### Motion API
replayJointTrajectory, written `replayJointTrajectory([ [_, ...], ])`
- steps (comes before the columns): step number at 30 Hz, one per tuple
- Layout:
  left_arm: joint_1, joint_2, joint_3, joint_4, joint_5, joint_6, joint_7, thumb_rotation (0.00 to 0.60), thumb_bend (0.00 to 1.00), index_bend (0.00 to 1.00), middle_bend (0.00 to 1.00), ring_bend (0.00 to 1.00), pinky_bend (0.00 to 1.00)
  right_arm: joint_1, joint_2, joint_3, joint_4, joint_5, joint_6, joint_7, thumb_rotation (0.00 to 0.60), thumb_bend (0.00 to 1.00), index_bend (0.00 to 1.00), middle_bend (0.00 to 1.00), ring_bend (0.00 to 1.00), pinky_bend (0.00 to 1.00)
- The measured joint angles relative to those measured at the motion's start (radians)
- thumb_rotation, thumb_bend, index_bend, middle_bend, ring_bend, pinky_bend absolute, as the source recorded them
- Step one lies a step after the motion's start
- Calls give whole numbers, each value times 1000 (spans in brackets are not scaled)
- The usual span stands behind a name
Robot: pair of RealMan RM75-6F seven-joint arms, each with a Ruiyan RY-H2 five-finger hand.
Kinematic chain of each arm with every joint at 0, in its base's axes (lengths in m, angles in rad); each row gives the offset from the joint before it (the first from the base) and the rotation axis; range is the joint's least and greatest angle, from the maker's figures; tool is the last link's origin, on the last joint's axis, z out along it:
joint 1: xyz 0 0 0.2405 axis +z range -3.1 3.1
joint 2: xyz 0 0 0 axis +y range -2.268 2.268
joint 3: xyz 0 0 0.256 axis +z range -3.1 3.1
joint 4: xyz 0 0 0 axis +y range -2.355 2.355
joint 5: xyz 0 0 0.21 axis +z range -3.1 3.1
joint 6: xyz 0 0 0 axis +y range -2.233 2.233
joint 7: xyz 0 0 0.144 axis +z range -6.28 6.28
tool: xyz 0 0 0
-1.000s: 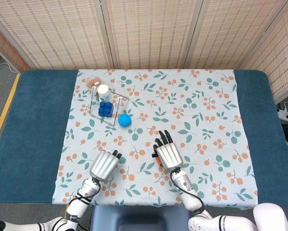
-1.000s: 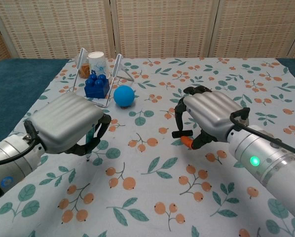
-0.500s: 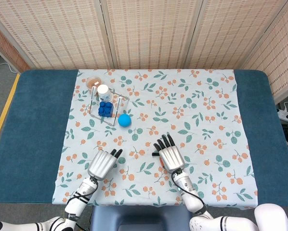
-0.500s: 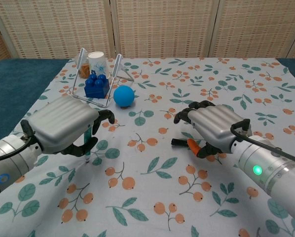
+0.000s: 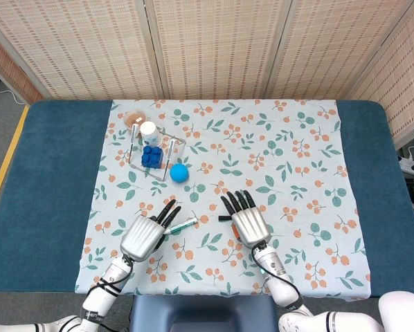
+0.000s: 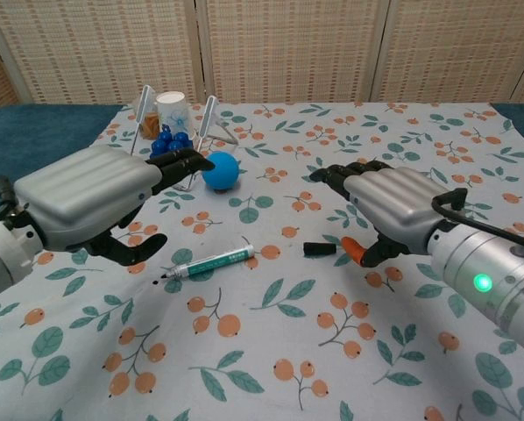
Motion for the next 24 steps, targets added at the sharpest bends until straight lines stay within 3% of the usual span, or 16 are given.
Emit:
replayJointTrajectory([
  [4, 15, 61, 6, -55, 2, 12, -49, 600, 425, 0, 11, 194, 641, -18, 83, -22, -88, -25, 26, -10, 600, 321, 0, 0, 0, 0],
  [9, 56, 197, 43, -124, 26, 30, -204, 600, 425, 0, 0, 51, 376, -81, 275, -104, -235, -112, 99, -8, 600, 311, 0, 0, 0, 0],
  [15, 154, 359, 140, -120, 132, 118, -568, 600, 422, 0, 0, 12, 238, -241, 551, -256, -322, -290, 287, 106, 600, 311, 0, 0, 0, 0],
  [19, 267, 416, 195, 5, 197, 275, -826, 600, 420, 0, 0, 0, 196, -360, 611, -303, -265, -351, 429, 273, 600, 304, 0, 0, 0, 0],
  [24, 343, 452, 222, 148, 224, 363, -926, 600, 414, 0, 0, 0, 192, -470, 640, -315, -126, -367, 522, 500, 600, 286, 0, 0, 0, 0],
])
